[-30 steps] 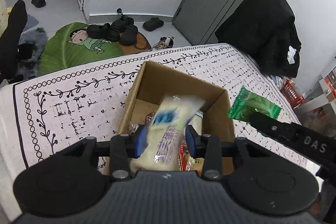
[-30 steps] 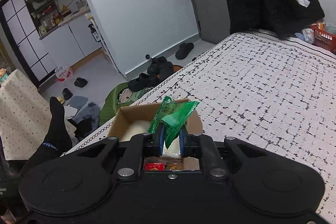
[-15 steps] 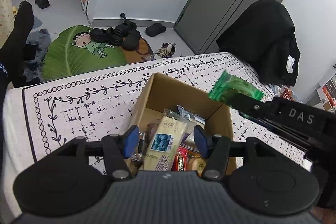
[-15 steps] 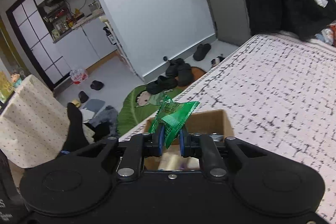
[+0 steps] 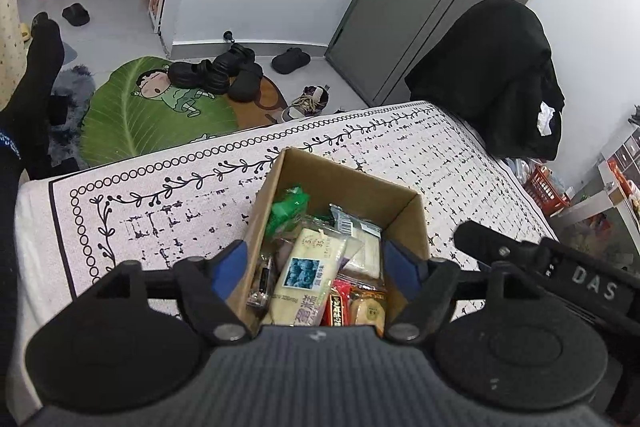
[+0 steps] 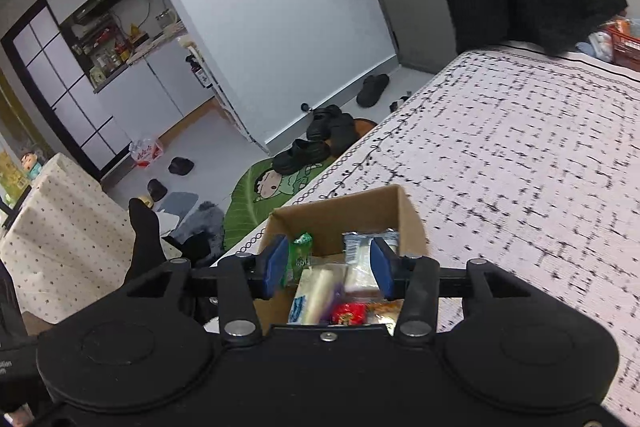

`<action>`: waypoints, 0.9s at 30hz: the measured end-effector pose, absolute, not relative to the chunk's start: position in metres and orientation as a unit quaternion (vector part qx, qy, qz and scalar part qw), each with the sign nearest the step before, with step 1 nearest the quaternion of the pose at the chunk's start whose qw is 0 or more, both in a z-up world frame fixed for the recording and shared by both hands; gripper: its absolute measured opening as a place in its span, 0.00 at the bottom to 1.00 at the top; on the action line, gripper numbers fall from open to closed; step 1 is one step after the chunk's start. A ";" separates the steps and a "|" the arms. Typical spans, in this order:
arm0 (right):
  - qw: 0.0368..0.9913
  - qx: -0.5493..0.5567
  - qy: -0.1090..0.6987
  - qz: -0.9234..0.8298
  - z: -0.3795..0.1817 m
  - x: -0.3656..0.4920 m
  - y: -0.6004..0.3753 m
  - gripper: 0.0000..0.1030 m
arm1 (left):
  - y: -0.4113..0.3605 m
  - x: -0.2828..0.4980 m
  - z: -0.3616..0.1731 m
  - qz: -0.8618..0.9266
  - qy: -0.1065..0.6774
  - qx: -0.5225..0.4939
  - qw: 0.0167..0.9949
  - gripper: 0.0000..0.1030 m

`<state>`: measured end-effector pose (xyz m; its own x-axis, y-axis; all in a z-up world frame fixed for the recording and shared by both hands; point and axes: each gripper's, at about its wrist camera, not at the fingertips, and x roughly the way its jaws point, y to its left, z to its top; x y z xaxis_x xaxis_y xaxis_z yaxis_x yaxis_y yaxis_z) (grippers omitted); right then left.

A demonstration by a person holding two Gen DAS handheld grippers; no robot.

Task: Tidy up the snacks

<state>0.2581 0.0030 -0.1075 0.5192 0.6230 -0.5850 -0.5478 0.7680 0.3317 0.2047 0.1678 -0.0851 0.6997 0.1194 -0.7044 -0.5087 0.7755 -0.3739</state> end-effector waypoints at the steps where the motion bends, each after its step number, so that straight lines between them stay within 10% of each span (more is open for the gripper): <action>1: 0.871 0.055 0.356 0.334 -0.107 0.257 -0.001 0.47 | 0.165 0.204 -0.083 0.178 0.344 -0.281 0.878 0.76; 27: 0.898 0.067 0.320 0.294 -0.060 0.205 -0.095 1.00 | 0.108 0.154 -0.013 0.126 0.358 -0.183 0.907 0.93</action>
